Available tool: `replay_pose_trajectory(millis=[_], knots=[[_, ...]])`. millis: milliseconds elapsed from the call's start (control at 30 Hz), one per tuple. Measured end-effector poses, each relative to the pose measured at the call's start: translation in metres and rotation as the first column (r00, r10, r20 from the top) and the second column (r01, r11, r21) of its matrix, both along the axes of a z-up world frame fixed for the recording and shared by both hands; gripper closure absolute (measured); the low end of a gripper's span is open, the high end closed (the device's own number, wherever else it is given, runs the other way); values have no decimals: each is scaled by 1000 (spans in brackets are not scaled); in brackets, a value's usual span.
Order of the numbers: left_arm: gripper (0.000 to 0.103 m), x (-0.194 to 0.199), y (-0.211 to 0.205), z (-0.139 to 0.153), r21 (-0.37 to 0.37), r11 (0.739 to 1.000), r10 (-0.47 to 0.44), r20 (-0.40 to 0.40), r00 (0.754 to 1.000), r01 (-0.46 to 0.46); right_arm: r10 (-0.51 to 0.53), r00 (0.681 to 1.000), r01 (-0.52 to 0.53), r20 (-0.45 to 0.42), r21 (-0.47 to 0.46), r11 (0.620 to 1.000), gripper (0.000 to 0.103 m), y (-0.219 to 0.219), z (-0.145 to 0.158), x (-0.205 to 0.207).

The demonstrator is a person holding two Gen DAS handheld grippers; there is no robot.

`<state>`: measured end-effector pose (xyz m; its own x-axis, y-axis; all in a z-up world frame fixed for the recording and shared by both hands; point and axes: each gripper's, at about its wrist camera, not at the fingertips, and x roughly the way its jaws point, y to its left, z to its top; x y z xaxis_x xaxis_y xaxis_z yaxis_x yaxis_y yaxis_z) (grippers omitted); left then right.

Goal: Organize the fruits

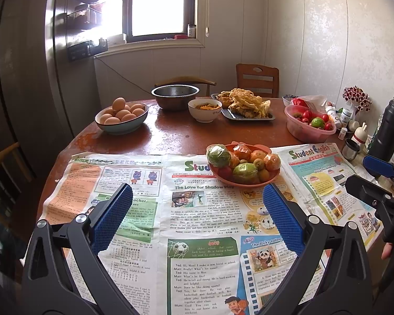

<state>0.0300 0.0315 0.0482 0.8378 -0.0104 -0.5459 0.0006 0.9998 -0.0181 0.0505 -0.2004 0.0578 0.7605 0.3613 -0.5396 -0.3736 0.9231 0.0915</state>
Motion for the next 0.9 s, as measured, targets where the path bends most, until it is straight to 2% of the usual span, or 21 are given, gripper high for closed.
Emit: replay_pose_trajectory(millis=[533,600,700,900], knots=[[9,3,3,1,7,999,36,13,999,-36,-4,1000,4,5,1,1000,4,0,0,2],[9,5,5,-2,29,998,57,2,998,-57,-1,1000,1,5,3,1000,4,0,0,2],[9,9,11,-7,7,996,92,-10,996,-92,-1,1000,1,8,3,1000,4,0,0,3],[9,7,13,-11,37,985,168,26,985,-169,-3,1000,3,6,5,1000,4,0,-1,3]])
